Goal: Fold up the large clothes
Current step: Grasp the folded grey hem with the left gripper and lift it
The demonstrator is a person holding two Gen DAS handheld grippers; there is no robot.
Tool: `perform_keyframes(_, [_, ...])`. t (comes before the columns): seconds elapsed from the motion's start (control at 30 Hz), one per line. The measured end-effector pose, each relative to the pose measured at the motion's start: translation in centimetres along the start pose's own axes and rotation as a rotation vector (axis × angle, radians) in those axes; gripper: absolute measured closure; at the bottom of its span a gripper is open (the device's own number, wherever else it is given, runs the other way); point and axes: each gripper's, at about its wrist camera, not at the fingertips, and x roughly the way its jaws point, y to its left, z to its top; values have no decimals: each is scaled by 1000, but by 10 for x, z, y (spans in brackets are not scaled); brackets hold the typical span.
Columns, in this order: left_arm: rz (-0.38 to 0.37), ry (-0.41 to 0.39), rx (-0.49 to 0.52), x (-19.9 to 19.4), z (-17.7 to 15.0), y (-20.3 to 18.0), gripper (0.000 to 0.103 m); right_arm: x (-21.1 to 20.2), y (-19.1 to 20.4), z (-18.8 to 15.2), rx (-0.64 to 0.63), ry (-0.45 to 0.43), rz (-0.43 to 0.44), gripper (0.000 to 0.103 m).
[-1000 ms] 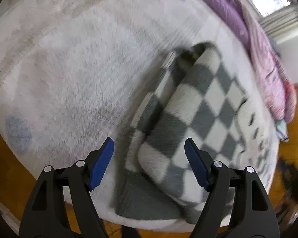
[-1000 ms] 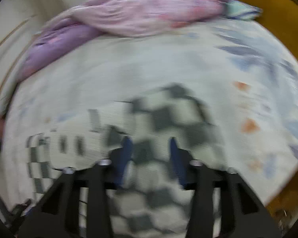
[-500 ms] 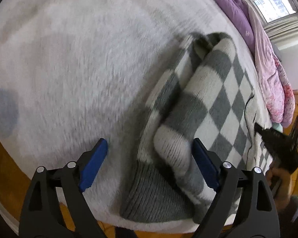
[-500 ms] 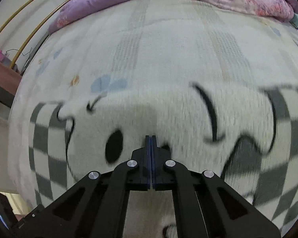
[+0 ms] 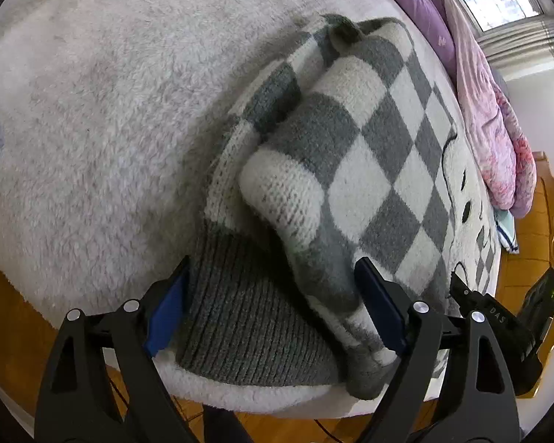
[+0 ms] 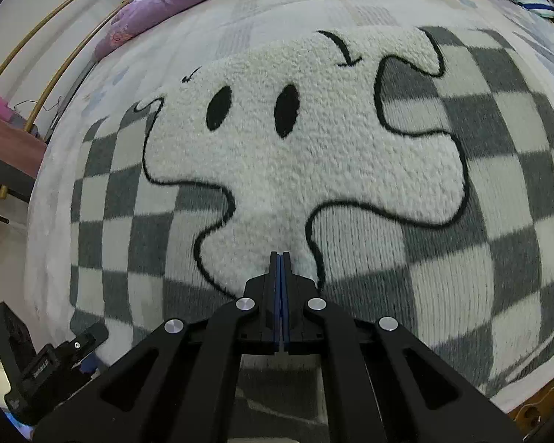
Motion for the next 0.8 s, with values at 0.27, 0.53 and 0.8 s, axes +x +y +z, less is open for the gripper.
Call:
perform_keyframes(0.27, [-43,58,-43,-9,1,7,69,-3,-7,-26,-14,76,14,101])
perform_keyframes(0.53, [-84,14,-4,-50,3,-36,80,-43,25,-39,-118,35,139,93])
perform_keyframes(0.8, [-171,6,30,-77,6,-76,81,-79,73,-45,-285,-5,364,41])
